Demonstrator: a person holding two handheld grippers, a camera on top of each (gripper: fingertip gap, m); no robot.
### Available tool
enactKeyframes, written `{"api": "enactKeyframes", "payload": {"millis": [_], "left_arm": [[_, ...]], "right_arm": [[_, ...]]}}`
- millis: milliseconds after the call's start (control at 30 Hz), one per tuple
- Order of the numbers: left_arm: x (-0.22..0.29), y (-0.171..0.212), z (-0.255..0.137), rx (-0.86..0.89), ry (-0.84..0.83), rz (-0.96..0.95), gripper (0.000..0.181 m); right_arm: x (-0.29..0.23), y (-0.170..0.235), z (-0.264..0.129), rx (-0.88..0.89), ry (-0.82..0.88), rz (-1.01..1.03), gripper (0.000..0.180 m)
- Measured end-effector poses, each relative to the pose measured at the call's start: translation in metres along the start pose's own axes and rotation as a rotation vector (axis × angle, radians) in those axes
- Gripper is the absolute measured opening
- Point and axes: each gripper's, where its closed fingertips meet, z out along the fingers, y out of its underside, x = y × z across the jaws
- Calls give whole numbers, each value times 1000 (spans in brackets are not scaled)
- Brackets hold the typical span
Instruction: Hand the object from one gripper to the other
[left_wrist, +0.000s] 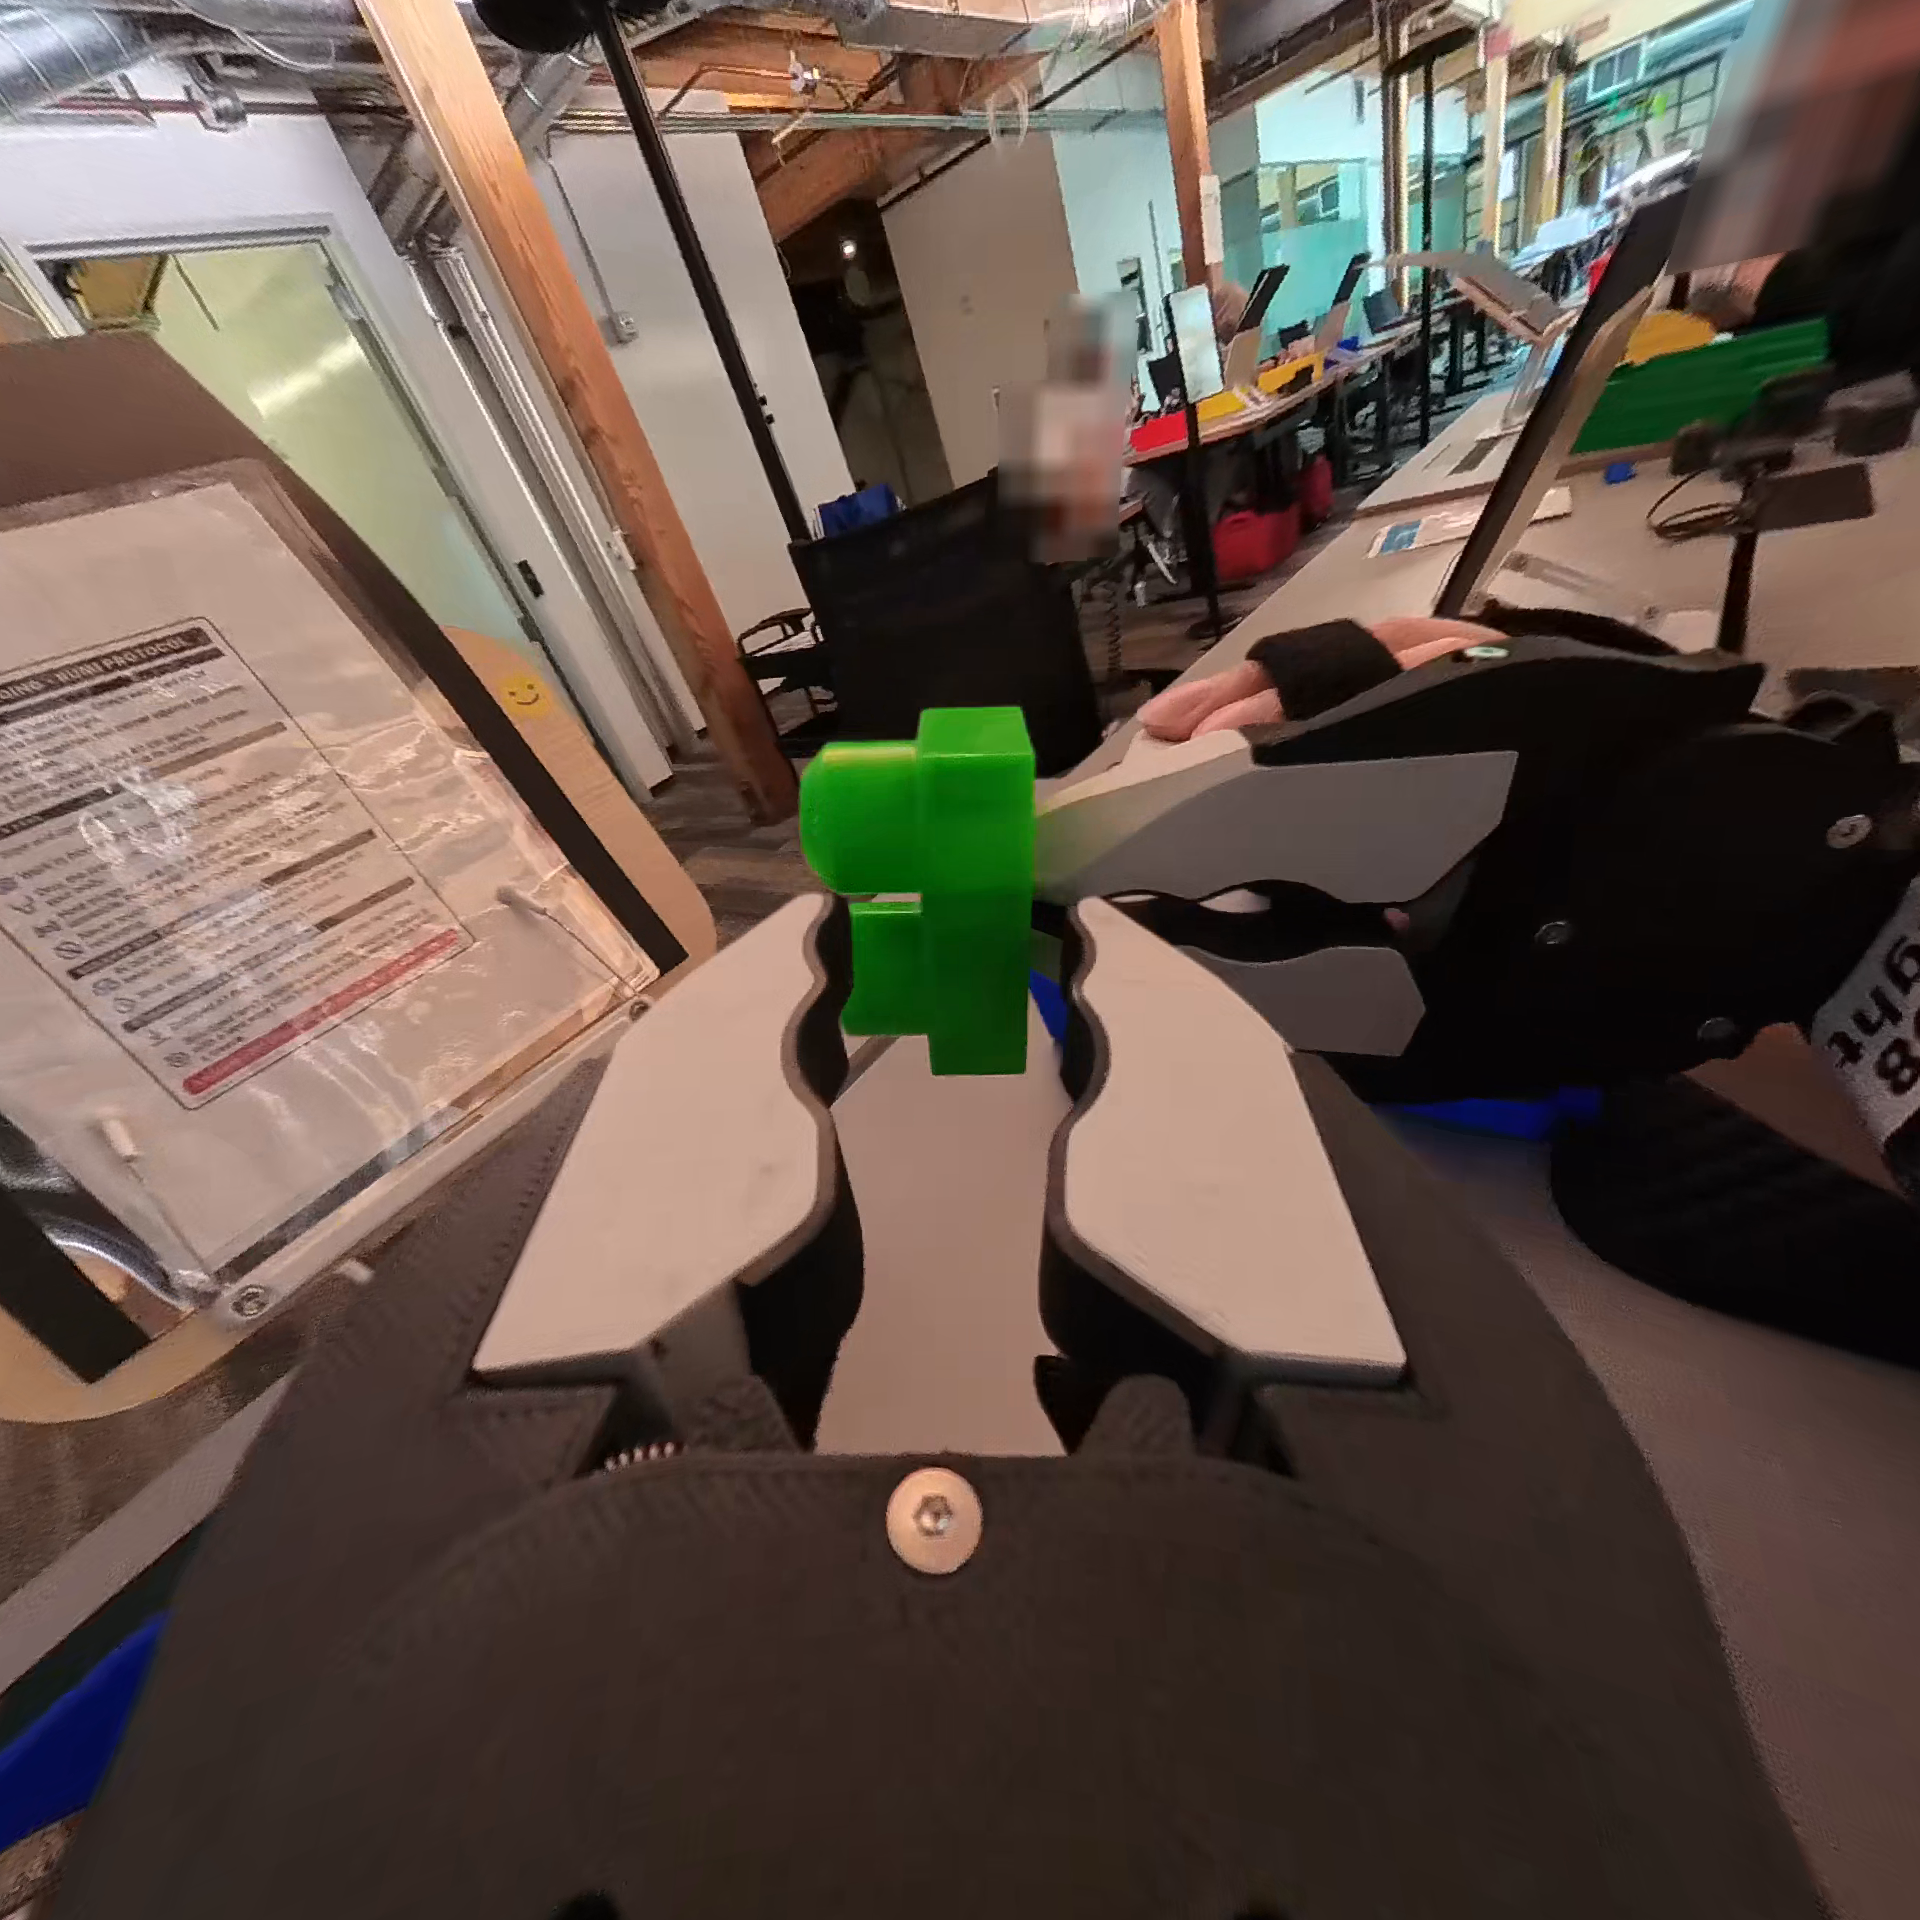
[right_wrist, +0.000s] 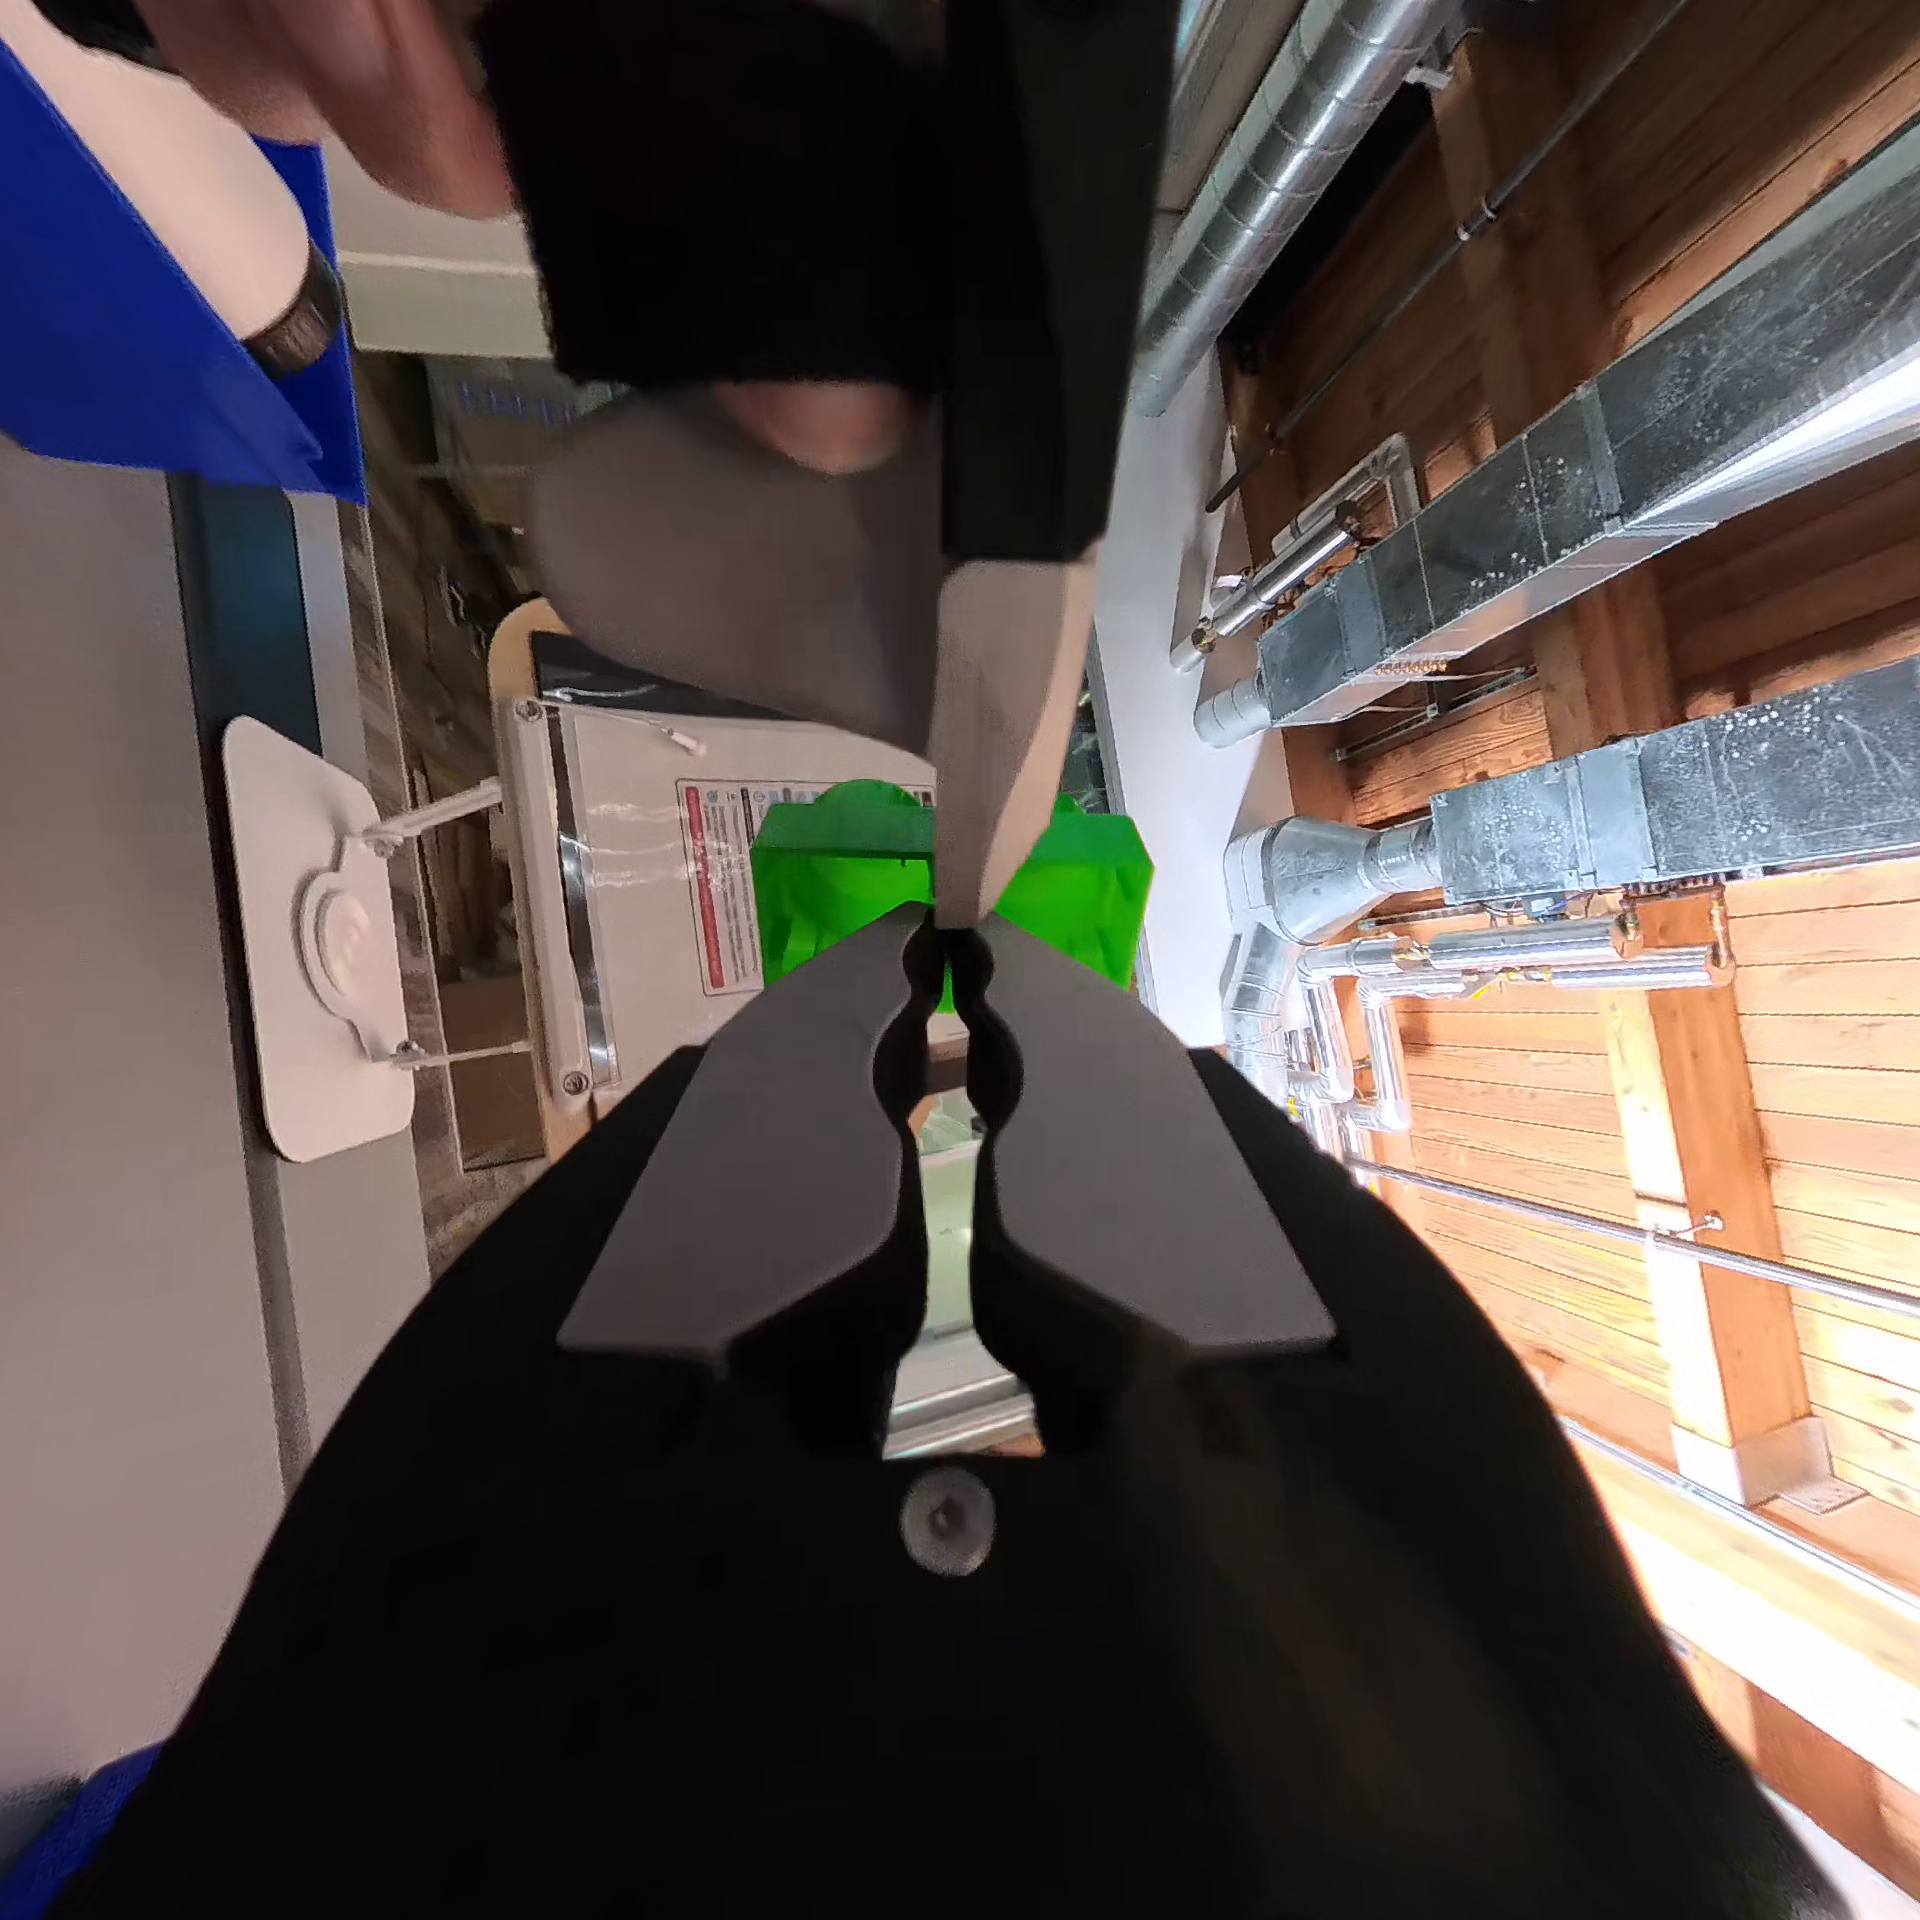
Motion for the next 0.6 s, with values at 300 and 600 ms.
{"api": "enactKeyframes", "payload": {"millis": [300, 600], "left_arm": [[1, 0, -2, 1, 88, -118, 19], [-33, -43, -33, 329, 177, -364, 19]], "right_arm": [[1, -4, 0, 22, 41, 13, 3], [42, -1, -12, 151, 147, 371, 14]]}}
